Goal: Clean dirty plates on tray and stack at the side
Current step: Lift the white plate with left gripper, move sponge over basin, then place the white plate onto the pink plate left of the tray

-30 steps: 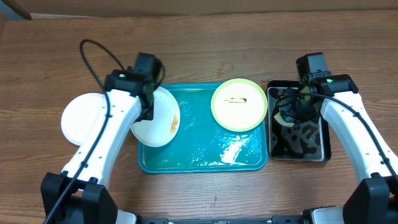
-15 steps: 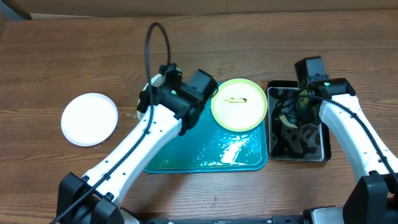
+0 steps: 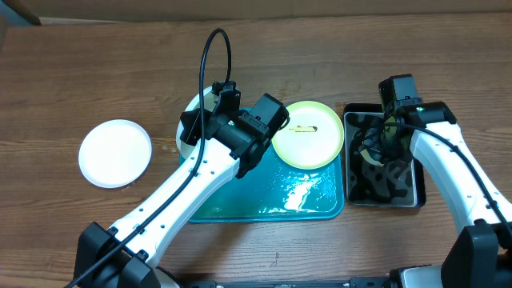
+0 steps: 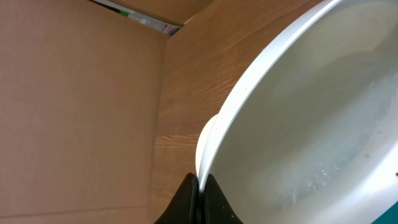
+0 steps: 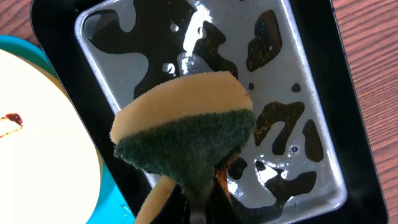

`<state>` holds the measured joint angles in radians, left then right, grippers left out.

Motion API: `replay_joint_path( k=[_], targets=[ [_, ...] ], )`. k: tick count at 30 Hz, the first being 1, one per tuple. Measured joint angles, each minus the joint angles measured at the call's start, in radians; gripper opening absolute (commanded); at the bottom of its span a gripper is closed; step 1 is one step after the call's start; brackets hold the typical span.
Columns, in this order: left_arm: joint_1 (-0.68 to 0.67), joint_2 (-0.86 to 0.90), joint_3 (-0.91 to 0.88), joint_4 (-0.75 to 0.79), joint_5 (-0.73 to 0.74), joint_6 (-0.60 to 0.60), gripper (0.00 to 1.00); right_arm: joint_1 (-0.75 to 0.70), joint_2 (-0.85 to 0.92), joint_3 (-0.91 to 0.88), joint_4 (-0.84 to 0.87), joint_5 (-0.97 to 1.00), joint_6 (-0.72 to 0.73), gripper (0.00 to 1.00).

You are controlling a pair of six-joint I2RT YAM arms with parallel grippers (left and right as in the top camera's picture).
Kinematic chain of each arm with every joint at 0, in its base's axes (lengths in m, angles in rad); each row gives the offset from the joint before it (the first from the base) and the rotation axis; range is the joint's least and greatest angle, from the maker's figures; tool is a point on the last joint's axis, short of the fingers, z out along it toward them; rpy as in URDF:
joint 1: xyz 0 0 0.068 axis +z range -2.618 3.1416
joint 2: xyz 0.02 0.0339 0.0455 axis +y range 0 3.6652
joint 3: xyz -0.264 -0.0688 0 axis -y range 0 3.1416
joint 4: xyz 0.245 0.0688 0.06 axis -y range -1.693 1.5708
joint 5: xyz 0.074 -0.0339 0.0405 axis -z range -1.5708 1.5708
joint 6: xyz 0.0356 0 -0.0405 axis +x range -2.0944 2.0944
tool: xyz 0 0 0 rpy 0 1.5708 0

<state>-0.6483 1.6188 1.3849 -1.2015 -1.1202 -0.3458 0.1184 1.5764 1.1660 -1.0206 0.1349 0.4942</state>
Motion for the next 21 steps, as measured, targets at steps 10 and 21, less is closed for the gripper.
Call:
replay_joint_path(
  k=[10, 21],
  targets=[
    [0.001, 0.0, 0.0, -0.005, 0.002, -0.008, 0.04, 0.0, 0.0, 0.0, 0.0, 0.0, 0.002, 0.04],
    [0.256, 0.0, 0.002, -0.034, 0.299, -0.056, 0.04, 0.0, 0.0, 0.0, -0.003, 0.0, 0.003, 0.04]
  ],
)
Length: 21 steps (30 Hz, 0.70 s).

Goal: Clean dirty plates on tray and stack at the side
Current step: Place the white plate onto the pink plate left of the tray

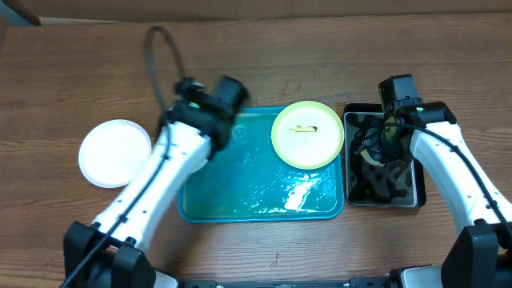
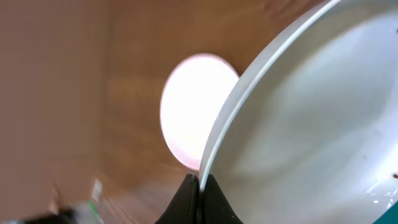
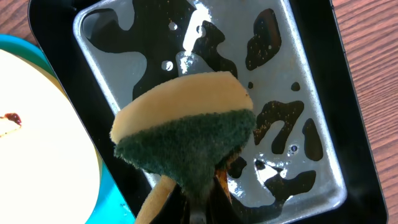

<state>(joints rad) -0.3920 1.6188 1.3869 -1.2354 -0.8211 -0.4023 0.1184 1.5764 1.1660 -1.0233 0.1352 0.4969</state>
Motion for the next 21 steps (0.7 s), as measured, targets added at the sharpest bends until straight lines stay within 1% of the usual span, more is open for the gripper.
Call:
replay_joint_path(
  k=[6, 9, 14, 18, 21],
  targets=[
    [0.258, -0.009, 0.0, 0.021, 0.263, -0.008, 0.04, 0.0, 0.0, 0.0, -0.001, 0.0, 0.0, 0.04],
    [0.412, -0.022, 0.0, 0.054, 0.408, 0.016, 0.04, 0.0, 0.0, 0.0, 0.0, 0.0, 0.0, 0.04],
    [0.637, -0.026, 0.002, 0.098, 0.587, 0.04, 0.04, 0.0, 0.0, -0.016, 0.003, 0.0, 0.0, 0.04],
    [0.812, -0.026, 0.002, 0.125, 0.665, 0.043, 0.04, 0.0, 0.0, -0.034, 0.003, 0.0, 0.0, 0.04],
    [0.895, -0.019, 0.002, 0.135, 0.689, 0.044, 0.04, 0.0, 0.0, -0.037, 0.003, 0.0, 0.0, 0.04]
  ],
)
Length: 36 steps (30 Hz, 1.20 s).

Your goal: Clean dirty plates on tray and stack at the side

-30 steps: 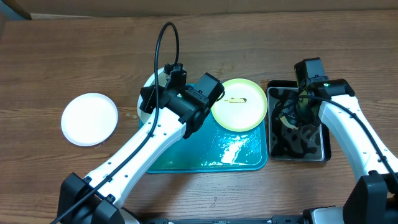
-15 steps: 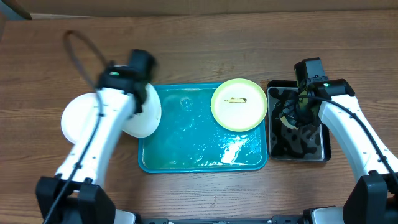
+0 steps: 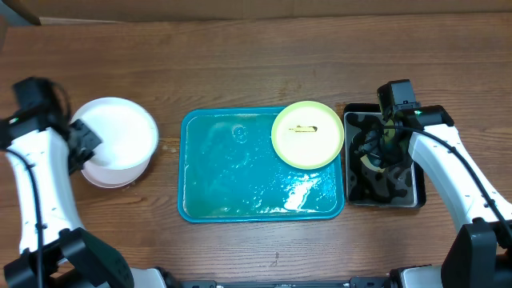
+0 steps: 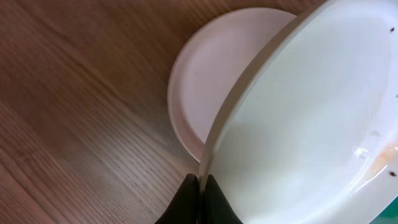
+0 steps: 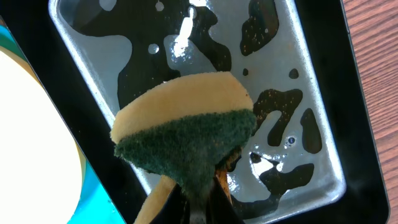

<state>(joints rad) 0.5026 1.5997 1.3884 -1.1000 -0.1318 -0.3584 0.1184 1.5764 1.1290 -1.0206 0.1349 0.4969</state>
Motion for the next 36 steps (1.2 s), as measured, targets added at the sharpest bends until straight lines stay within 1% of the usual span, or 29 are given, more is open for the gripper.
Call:
replay_joint_path(
  k=[4, 9, 11, 13, 14, 15, 17, 23, 26, 29, 32, 33, 36],
  targets=[
    [0.076, 0.048, 0.0, 0.013, 0.024, 0.0, 0.04, 0.0, 0.0, 0.0, 0.0, 0.0, 0.0, 0.04],
    [0.089, 0.138, 0.0, 0.018, 0.037, 0.002, 0.04, 0.0, 0.0, 0.0, -0.001, 0.0, 0.0, 0.04],
    [0.088, 0.164, 0.0, 0.019, 0.043, 0.003, 0.13, 0.0, 0.0, 0.0, -0.002, 0.0, 0.0, 0.04],
    [0.089, 0.177, 0.0, 0.02, 0.049, 0.01, 0.29, 0.0, 0.0, 0.0, -0.002, 0.0, 0.0, 0.04],
    [0.089, 0.177, 0.0, 0.021, 0.056, 0.016, 0.4, 0.0, 0.0, 0.0, -0.003, 0.0, 0.0, 0.04],
    [0.089, 0.177, 0.0, 0.022, 0.066, 0.016, 0.46, 0.0, 0.0, 0.0, -0.005, 0.0, 0.0, 0.04],
    [0.089, 0.177, 0.0, 0.024, 0.095, 0.018, 0.5, 0.0, 0.0, 0.0, -0.009, 0.0, 0.0, 0.04],
    [0.085, 0.174, 0.034, 0.01, 0.241, 0.041, 0.51, -0.002, 0.0, 0.0, -0.003, 0.008, 0.0, 0.04],
    [0.057, 0.152, 0.044, 0.01, 0.329, 0.071, 0.51, -0.018, 0.0, 0.0, 0.015, 0.011, 0.0, 0.04],
    [-0.012, 0.113, 0.046, 0.018, 0.413, 0.108, 0.51, -0.051, 0.0, 0.0, 0.026, 0.012, 0.0, 0.04],
    [-0.118, 0.091, 0.054, 0.019, 0.476, 0.136, 0.51, -0.08, 0.0, 0.0, 0.032, 0.005, -0.01, 0.04],
    [-0.156, 0.09, 0.056, 0.019, 0.492, 0.146, 0.54, -0.086, 0.0, -0.003, 0.036, 0.001, -0.017, 0.04],
    [-0.277, 0.09, 0.056, 0.024, 0.521, 0.161, 0.55, -0.088, 0.0, -0.029, 0.059, -0.017, -0.033, 0.04]
  ],
)
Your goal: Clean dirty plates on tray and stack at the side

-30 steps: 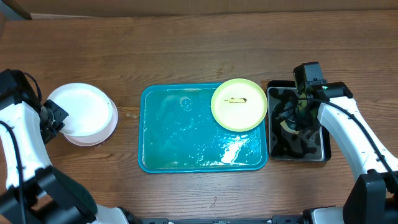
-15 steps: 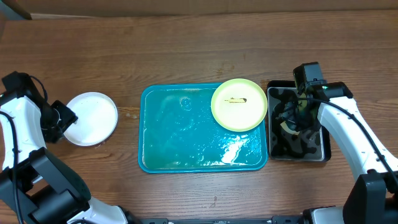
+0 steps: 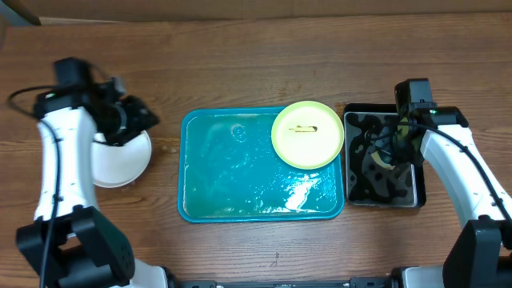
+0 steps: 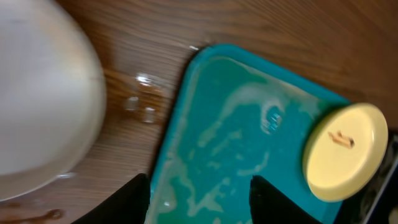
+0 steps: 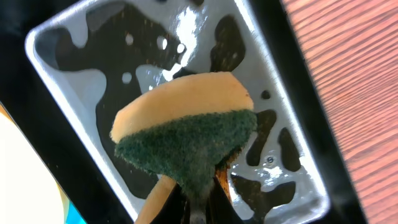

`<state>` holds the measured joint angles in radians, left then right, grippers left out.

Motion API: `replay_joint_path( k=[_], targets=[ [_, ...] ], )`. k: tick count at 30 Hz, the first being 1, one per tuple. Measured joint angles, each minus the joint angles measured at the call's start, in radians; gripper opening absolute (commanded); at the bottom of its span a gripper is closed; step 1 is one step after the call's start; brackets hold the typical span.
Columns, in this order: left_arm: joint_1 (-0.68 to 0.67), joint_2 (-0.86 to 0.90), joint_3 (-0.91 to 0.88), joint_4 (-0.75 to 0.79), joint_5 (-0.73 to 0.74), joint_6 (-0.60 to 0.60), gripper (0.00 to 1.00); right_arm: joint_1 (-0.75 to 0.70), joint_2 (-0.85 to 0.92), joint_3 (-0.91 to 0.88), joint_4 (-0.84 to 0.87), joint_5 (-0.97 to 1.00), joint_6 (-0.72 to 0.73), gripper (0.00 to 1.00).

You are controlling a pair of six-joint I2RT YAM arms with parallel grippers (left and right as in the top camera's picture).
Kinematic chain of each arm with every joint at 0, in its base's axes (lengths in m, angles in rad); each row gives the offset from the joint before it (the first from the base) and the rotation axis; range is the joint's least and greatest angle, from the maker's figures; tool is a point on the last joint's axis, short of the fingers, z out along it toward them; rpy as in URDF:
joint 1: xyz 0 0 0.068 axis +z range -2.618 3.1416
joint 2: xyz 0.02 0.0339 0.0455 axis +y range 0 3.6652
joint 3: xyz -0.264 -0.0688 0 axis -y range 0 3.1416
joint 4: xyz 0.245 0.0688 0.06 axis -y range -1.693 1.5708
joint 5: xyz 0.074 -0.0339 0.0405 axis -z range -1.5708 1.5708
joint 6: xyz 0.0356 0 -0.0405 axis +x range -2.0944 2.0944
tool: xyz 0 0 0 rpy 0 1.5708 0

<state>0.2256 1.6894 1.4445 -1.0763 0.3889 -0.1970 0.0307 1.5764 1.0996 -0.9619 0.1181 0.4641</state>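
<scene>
Two white plates [image 3: 120, 164] lie stacked on the table at the left; the top one [image 4: 43, 106] fills the left of the left wrist view. My left gripper [image 4: 199, 199] hangs open and empty just right of the stack, facing the wet teal tray [image 3: 240, 176]. A yellow-green plate [image 3: 308, 134] with a brown smear sits at the tray's back right corner, and also shows as the yellow-green plate [image 4: 345, 152]. My right gripper [image 5: 199, 186] is shut on a yellow and green sponge [image 5: 186, 134] over the black bin [image 3: 418, 196].
The bin's metal floor [image 5: 292, 180] holds puddles of water. Water drops [image 4: 140, 99] lie on the wood between the stack and the tray. A cardboard wall runs along the table's far edge.
My left gripper has let go of the white plate, which now lies on the other white plate, and it stands open facing the tray. The right gripper has shifted slightly over the bin.
My left gripper held a white plate by its rim at the tray's back left corner. Then it had the plate off the tray to the left, then over the white plate on the table. Now the two are stacked. The right gripper kept the sponge over the bin.
</scene>
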Motion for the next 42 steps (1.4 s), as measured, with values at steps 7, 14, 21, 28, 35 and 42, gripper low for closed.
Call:
replay_joint_path(
  k=[7, 14, 21, 28, 35, 42],
  targets=[
    [-0.241, 0.0, 0.0, 0.024, 0.018, 0.018, 0.54, 0.0, -0.001, -0.183, 0.217, -0.063, -0.016, 0.04],
    [-0.399, 0.0, 0.0, 0.026, -0.053, 0.018, 0.54, 0.0, -0.001, -0.315, 0.418, -0.143, -0.042, 0.04],
    [-0.441, 0.0, 0.0, 0.026, -0.105, 0.018, 0.53, -0.007, -0.003, -0.323, 0.331, -0.18, -0.027, 0.04],
    [-0.441, 0.0, 0.0, 0.017, -0.119, 0.019, 0.52, -0.083, -0.015, -0.332, 0.352, -0.212, 0.085, 0.04],
    [-0.441, 0.0, 0.0, 0.018, -0.121, 0.019, 0.52, -0.061, -0.014, -0.334, 0.308, -0.24, 0.053, 0.04],
    [-0.441, 0.0, 0.0, 0.01, -0.121, 0.019, 0.51, -0.068, -0.013, -0.34, 0.395, -0.348, 0.008, 0.04]
  ],
)
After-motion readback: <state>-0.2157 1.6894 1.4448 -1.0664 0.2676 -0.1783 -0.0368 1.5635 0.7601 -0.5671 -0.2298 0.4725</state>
